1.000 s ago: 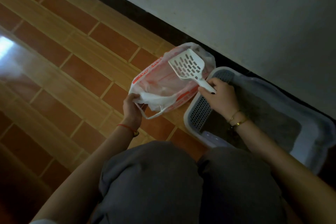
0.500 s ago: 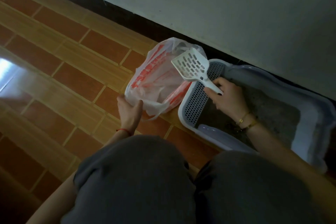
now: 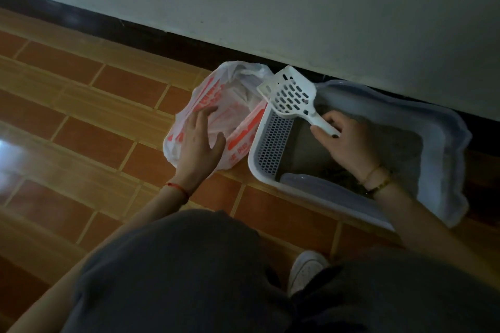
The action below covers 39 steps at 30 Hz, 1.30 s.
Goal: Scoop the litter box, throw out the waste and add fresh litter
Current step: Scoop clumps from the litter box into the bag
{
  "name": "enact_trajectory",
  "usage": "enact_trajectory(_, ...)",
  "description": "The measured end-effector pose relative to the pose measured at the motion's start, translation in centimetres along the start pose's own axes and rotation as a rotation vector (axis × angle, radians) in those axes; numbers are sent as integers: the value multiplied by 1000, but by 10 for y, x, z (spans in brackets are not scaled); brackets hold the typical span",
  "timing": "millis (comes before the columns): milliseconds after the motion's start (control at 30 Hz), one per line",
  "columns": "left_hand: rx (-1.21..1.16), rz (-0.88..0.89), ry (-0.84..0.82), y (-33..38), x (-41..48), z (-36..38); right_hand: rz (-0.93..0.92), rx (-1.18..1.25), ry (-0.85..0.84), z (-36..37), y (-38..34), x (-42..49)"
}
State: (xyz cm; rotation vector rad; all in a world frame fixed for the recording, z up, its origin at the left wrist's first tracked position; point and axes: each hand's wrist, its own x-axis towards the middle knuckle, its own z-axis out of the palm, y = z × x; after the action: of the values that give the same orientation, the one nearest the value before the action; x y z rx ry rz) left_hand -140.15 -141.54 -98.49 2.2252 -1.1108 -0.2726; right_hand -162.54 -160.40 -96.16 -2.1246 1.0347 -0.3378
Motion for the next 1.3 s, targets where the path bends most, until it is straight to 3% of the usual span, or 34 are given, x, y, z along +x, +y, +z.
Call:
enact_trajectory(267, -64, 328, -245, 62, 32, 5, 94, -264, 97, -71, 51, -31)
enact_trajectory(533, -91, 448, -327, 104, 44, 37, 210, -499, -26, -116, 85, -70)
enact_trajectory(967, -124, 418, -377, 109, 40, 59, 243, -1069, -305, -149, 93, -65)
enact_trajectory(1167, -155, 409, -376, 114, 38, 64, 192, -1076, -384, -139, 99, -68)
enact_trajectory(1300, -190, 389, -406, 116, 36, 68, 196, -943, -397, -131, 106, -72)
